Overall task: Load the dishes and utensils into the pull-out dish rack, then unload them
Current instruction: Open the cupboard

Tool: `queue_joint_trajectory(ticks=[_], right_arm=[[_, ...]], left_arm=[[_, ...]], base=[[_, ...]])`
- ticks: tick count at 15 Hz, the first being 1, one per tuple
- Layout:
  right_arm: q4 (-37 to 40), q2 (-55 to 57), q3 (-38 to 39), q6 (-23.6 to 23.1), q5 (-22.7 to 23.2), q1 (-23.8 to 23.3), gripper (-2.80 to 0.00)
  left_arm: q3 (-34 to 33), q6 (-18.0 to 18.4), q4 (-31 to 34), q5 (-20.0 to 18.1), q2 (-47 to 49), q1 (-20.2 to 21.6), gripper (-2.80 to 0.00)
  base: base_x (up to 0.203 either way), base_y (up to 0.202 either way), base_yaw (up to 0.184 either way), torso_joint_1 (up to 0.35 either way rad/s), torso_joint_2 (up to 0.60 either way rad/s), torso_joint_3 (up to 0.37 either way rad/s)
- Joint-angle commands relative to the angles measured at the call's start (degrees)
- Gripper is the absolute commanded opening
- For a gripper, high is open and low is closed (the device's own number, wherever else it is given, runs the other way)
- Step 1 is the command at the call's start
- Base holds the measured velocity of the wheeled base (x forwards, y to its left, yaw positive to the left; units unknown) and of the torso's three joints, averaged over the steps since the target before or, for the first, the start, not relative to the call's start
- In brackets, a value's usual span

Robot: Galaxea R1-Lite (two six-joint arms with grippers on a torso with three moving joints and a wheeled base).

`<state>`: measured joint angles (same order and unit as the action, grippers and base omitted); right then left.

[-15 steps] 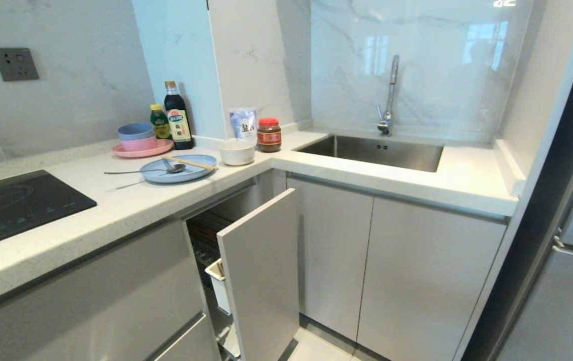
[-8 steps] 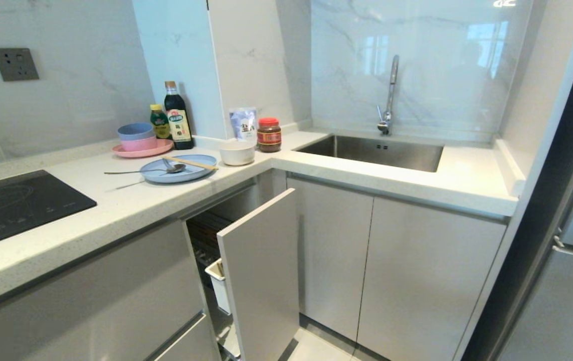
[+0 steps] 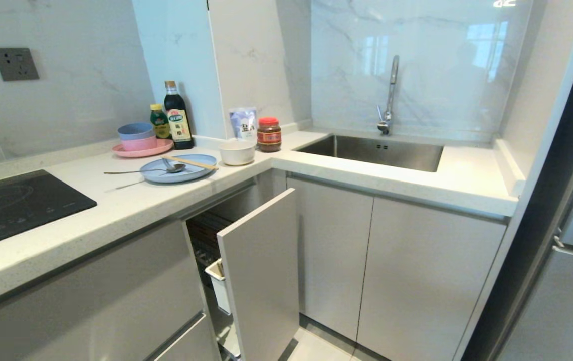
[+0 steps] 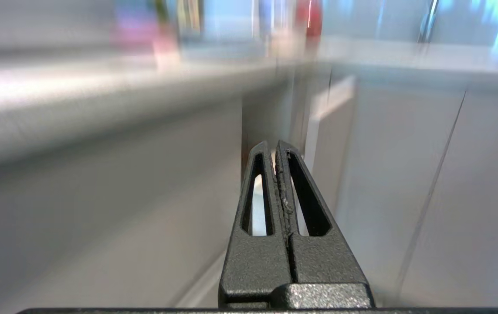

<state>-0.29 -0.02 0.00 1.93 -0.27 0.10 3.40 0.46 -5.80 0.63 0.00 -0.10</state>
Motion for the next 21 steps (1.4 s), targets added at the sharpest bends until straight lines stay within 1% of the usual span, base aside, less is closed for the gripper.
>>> queue_joint_trajectory(ticks=[1, 2, 4, 5, 6, 7, 9, 11, 13, 14, 15, 17, 19, 21], right_arm=[[-0.1, -0.2, 0.1, 0.0, -0.1, 0.0, -2.80], [0.0, -0.2, 0.1, 0.0, 0.0, 0.0, -2.80], [0.0, -0.2, 0.1, 0.0, 0.0, 0.0, -2.80], [0.0, -0.2, 0.1, 0.0, 0.0, 0.1, -2.80], [0.0, -0.2, 0.1, 0.0, 0.0, 0.0, -2.80], [0.0, -0.2, 0.1, 0.0, 0.0, 0.0, -2.80], [0.0, -0.2, 0.1, 0.0, 0.0, 0.1, -2.80], [0.0, -0.2, 0.1, 0.0, 0.0, 0.0, -2.80], [0.0, -0.2, 0.1, 0.0, 0.0, 0.0, -2.80], [0.0, -0.2, 0.1, 0.0, 0.0, 0.0, -2.80], [0.0, -0.2, 0.1, 0.0, -0.1, 0.0, -2.80], [0.0, -0.2, 0.1, 0.0, 0.0, 0.0, -2.80], [0.0, -0.2, 0.1, 0.0, 0.0, 0.0, -2.80], [0.0, -0.2, 0.1, 0.0, 0.0, 0.0, -2.80]], left_arm=[[11.4, 0.3, 2.3, 0.1, 1.8, 0.0, -2.80], [17.4, 0.5, 4.7, 0.2, 3.5, 0.0, -2.80], [32.8, 1.2, 10.3, 1.0, 9.0, -0.1, -2.80], [39.5, 2.6, 12.2, 1.3, 12.9, -0.1, -2.80], [45.6, 4.8, 13.6, 1.7, 18.1, -0.2, -2.80], [51.5, 6.7, 14.4, 1.9, 23.3, -0.2, -2.80], [61.9, 8.6, 14.7, 2.1, 33.2, -0.1, -2.80], [70.1, 8.6, 14.4, 2.2, 43.1, -0.2, -2.80], [73.9, 8.2, 14.3, 2.3, 50.7, -0.2, -2.80], [74.3, 7.6, 14.6, 2.3, 54.1, -0.2, -2.80], [74.2, 6.4, 14.6, 2.1, 57.2, -0.1, -2.80], [76.3, 4.7, 15.7, 1.1, 64.2, -0.2, -2.80], [79.8, 3.5, 20.0, 0.1, 70.7, -0.8, -2.80], [84.8, 1.1, 27.5, -0.5, 78.4, -3.4, -2.80]], base=[[0.000, 0.000, 0.000, 0.000, 0.00, 0.000], [0.000, 0.000, 0.000, 0.000, 0.00, 0.000], [0.000, 0.000, 0.000, 0.000, 0.00, 0.000], [0.000, 0.000, 0.000, 0.000, 0.00, 0.000], [0.000, 0.000, 0.000, 0.000, 0.00, 0.000], [0.000, 0.000, 0.000, 0.000, 0.00, 0.000], [0.000, 0.000, 0.000, 0.000, 0.00, 0.000], [0.000, 0.000, 0.000, 0.000, 0.00, 0.000], [0.000, 0.000, 0.000, 0.000, 0.00, 0.000], [0.000, 0.000, 0.000, 0.000, 0.00, 0.000], [0.000, 0.000, 0.000, 0.000, 0.00, 0.000], [0.000, 0.000, 0.000, 0.000, 0.00, 0.000], [0.000, 0.000, 0.000, 0.000, 0.00, 0.000], [0.000, 0.000, 0.000, 0.000, 0.00, 0.000]])
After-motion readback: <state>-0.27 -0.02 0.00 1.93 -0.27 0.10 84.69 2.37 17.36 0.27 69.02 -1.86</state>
